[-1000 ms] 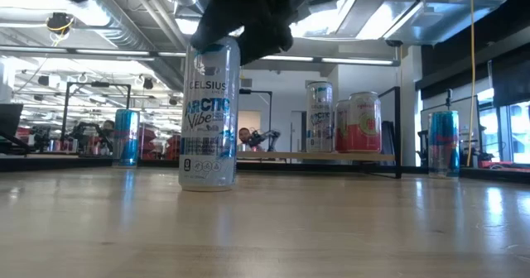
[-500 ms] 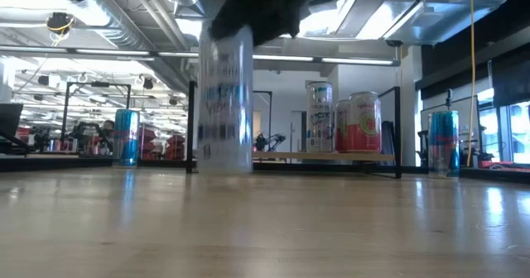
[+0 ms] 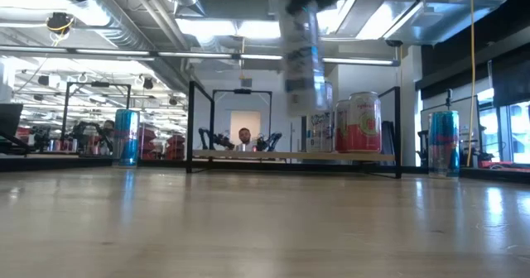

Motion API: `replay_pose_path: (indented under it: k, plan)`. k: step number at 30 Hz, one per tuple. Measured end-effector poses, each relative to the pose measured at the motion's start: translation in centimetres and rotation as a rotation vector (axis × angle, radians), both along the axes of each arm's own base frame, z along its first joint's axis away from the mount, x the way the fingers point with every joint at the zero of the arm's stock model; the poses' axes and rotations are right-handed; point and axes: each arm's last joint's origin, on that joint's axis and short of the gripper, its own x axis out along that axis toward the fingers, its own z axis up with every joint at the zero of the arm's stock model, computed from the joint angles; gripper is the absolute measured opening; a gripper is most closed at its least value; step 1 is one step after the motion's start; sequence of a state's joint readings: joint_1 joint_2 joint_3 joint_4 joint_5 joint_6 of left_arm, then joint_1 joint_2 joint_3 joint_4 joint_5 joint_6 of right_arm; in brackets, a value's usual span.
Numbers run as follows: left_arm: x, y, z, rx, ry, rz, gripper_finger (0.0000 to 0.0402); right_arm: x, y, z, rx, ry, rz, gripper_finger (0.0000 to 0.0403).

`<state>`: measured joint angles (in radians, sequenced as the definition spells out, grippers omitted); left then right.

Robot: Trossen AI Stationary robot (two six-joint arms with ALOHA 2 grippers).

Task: Place canned beverage on shelf
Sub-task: Put the white soda can on the shelf

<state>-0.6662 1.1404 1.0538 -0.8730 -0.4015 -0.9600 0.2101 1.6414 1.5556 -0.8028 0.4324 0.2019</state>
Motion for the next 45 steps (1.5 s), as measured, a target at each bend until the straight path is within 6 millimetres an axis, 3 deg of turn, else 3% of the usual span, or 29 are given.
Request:
replay_pose_path:
  k: [8, 13, 22, 31, 42, 45]
  plan:
    - [0.0, 0.0, 0.0, 0.006, -0.004, 0.004, 0.0306, -2.8, -5.4, 2.3, -0.065, 0.021, -0.11, 0.0209]
    - [0.0, 0.0, 0.0, 0.005, -0.005, 0.005, 0.0306, -4.4, -9.8, 0.7, -0.05, -0.024, -0.232, 0.0209]
    - [0.0, 0.0, 0.0, 0.002, -0.005, 0.009, 0.0306, -5.4, -14.5, -2.3, 0.039, -0.124, -0.283, 0.0209]
    - [0.0, 0.0, 0.0, -0.001, -0.003, 0.008, 0.0306, -6.1, -16.3, -4.8, 0.06, -0.072, -0.309, 0.0209]
    - [0.0, 0.0, 0.0, -0.003, -0.002, 0.006, 0.0306, -6.0, -16.6, -5.1, 0.035, -0.092, -0.304, 0.021]
    - [0.0, 0.0, 0.0, -0.004, -0.002, 0.006, 0.0306, -6.1, -16.6, -5.1, 0.032, -0.09, -0.306, 0.0253]
